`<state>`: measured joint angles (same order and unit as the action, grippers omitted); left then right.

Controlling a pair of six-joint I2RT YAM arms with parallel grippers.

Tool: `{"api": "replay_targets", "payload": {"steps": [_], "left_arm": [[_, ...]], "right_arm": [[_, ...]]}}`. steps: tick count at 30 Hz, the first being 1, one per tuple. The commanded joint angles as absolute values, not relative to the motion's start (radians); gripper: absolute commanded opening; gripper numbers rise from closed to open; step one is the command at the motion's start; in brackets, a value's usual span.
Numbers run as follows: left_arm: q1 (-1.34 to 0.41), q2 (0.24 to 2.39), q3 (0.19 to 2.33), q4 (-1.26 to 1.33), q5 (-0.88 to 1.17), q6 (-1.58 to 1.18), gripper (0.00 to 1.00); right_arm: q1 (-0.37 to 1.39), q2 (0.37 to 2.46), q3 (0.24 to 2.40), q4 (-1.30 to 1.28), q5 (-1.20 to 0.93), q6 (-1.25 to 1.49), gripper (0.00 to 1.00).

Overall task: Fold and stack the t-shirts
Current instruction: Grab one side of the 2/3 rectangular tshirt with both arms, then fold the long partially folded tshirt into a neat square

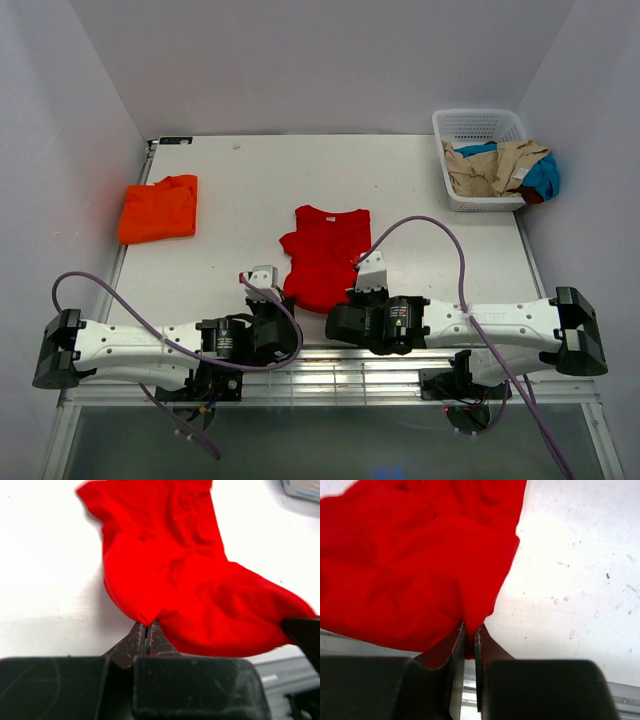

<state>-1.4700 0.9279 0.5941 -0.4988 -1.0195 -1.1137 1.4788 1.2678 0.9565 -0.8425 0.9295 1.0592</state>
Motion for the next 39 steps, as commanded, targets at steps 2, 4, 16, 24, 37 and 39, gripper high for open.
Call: {"api": "replay_targets", "payload": {"steps": [2, 4, 16, 24, 37, 39], "left_arm": [[-1.476, 0.957, 0.617, -0.485, -1.224, -1.086, 0.0], [-1.473, 0.968, 0.598, -0.416, -1.255, -1.011, 0.0], [-1.151, 1.055, 0.414, 0.48, -0.936, -0.365, 0.0], [-0.993, 1.225, 0.452, 0.669, -0.781, -0.239, 0.0], [-0.815, 1.46, 0.523, 0.851, -0.585, -0.172, 0.0], [-0.795, 1.491, 0.541, 0.883, -0.568, -0.161, 0.0]], "right_arm": [[1.444, 1.284, 1.034, -0.891, 1.146, 1.075, 0.08], [1.401, 1.296, 1.04, -0.881, 1.18, 1.066, 0.08], [1.138, 1.312, 0.898, -0.238, 1.074, 0.483, 0.08], [1.02, 1.393, 0.893, 0.038, 0.973, 0.299, 0.08], [0.89, 1.561, 0.937, 0.245, 0.885, 0.14, 0.08], [0.867, 1.586, 0.946, 0.264, 0.868, 0.12, 0.08]]}}
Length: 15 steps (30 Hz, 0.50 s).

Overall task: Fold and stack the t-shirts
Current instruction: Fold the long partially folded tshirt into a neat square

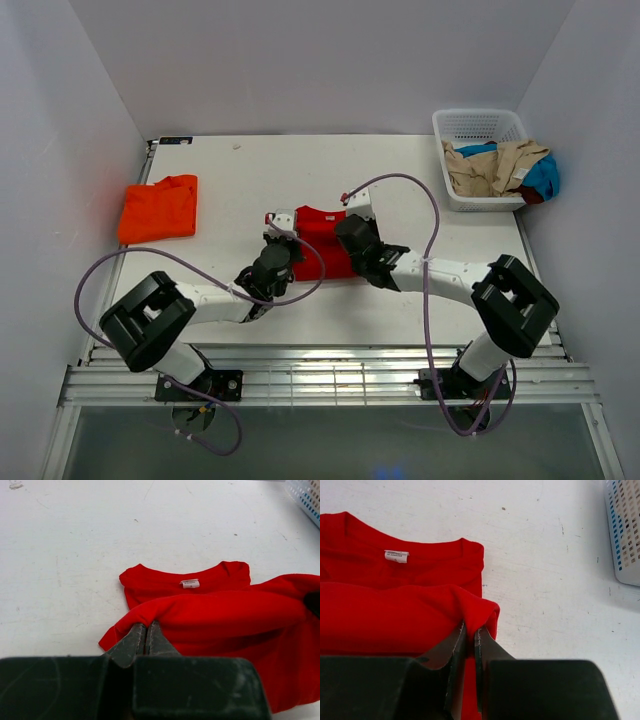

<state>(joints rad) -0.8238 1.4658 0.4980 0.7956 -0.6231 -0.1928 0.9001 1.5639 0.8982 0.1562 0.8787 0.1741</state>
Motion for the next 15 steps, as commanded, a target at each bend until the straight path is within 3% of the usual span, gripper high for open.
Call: {"api": "replay_targets", "payload": {"steps": [1, 15], "left_arm": [[-0.787, 1.509, 0.549, 0.891, -0.561, -0.157, 0.0], [-0.68, 1.735, 0.676, 0.994, -0.489, -0.123, 0.0]], "right_arm": [[0.861, 1.61, 0.956, 0.284, 0.865, 0.114, 0.08], [0.739, 1.785, 1.074, 0.396, 0.766, 0.029, 0.08]]}}
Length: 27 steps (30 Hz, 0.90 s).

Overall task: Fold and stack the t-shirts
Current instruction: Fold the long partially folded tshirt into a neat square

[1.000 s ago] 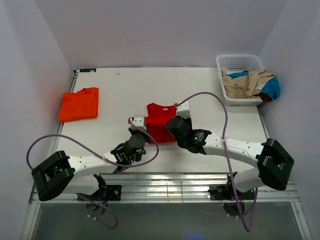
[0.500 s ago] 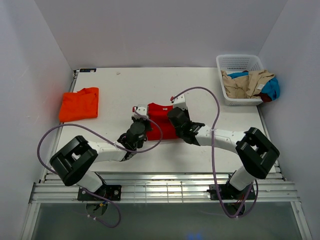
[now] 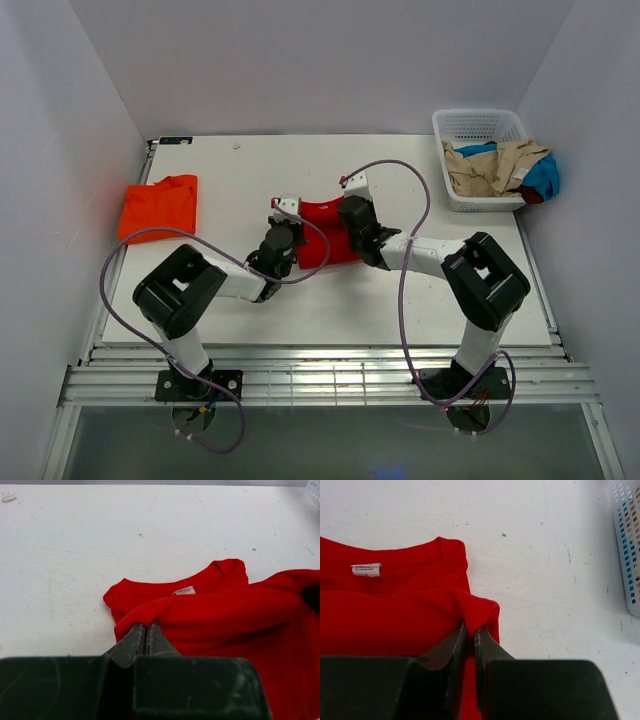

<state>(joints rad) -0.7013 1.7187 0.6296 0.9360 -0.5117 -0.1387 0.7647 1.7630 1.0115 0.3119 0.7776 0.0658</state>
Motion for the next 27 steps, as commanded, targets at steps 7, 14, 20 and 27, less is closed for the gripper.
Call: {"api": "replay_targets", "payload": {"steps": [7, 14, 20, 27], "left_arm": [[-0.657, 1.822, 0.733, 1.055, -0.503, -0.086, 0.0], [-0.632, 1.839, 0.75, 1.109, -0.528, -0.063, 0.0], [-0.626, 1.92, 0.81, 1.228, -0.655, 0.049, 0.13], [-0.626, 1.962, 0.982, 1.445, -0.847, 0.329, 0.69]], "right_arm": [[0.701, 1.876, 1.132, 0.439, 0.723, 0.005, 0.08], [0.684, 1.925, 1.176, 0.5, 0.699, -0.035, 0.08], [0.663, 1.983, 1.187, 0.746, 0.684, -0.076, 0.48], [0.658, 1.91, 1.137, 1.039, 0.732, -0.232, 0.91]]}}
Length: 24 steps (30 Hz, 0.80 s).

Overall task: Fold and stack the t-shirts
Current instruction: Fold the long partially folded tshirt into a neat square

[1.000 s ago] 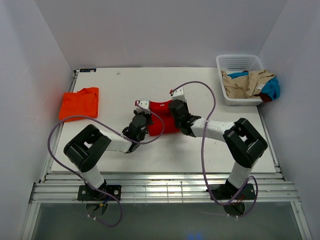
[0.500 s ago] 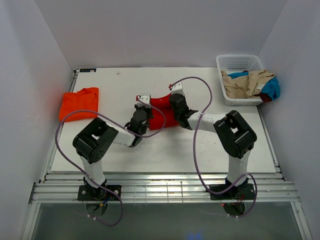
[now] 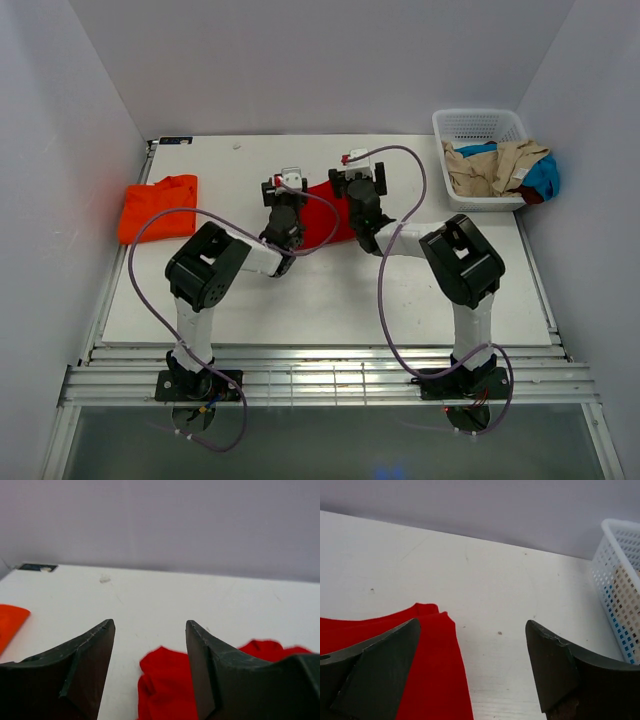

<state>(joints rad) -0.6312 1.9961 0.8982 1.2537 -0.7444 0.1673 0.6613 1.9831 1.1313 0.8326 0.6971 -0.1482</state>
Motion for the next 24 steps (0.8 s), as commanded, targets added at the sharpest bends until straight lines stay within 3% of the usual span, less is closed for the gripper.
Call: {"api": "replay_targets", "payload": {"steps": [1, 6, 9, 11, 14, 17, 18, 19, 20, 21, 24], "left_arm": [[-0.626, 1.953, 0.995, 1.45, -0.865, 0.343, 0.69], [-0.632, 1.826, 0.956, 1.252, -0.824, 0.105, 0.69], [-0.634, 1.792, 0.946, 1.038, -0.698, -0.059, 0.62], [-0.634, 1.781, 0.968, 0.826, -0.655, -0.139, 0.6], [-0.627, 1.738, 0.966, 0.605, -0.594, -0.268, 0.66], [-0.6, 1.694, 0.968, 0.419, -0.463, -0.363, 0.67], [-0.579, 1.689, 0.977, 0.378, -0.422, -0.38, 0.68], [-0.568, 1.687, 0.982, 0.304, -0.398, -0.415, 0.68], [-0.557, 1.683, 0.982, 0.275, -0.337, -0.425, 0.68], [-0.534, 1.68, 0.98, 0.249, -0.303, -0.44, 0.68], [-0.496, 1.652, 0.945, 0.203, -0.214, -0.488, 0.68]], "right_arm": [[0.657, 1.898, 1.138, 1.023, 0.729, -0.233, 0.91], [0.657, 1.819, 1.025, 0.976, 0.667, -0.181, 0.95], [0.658, 1.832, 1.046, 0.829, 0.612, -0.118, 0.99], [0.657, 1.838, 1.061, 0.757, 0.562, -0.056, 0.95], [0.655, 1.841, 1.034, 0.735, 0.419, -0.014, 0.91], [0.655, 1.874, 1.06, 0.675, 0.307, 0.003, 0.72], [0.655, 1.887, 1.072, 0.658, 0.261, 0.023, 0.51], [0.653, 1.911, 1.101, 0.638, 0.238, 0.028, 0.37], [0.653, 1.923, 1.117, 0.599, 0.224, 0.034, 0.14], [0.653, 1.936, 1.127, 0.582, 0.195, 0.05, 0.08], [0.652, 1.986, 1.186, 0.488, 0.152, 0.074, 0.08]]}}
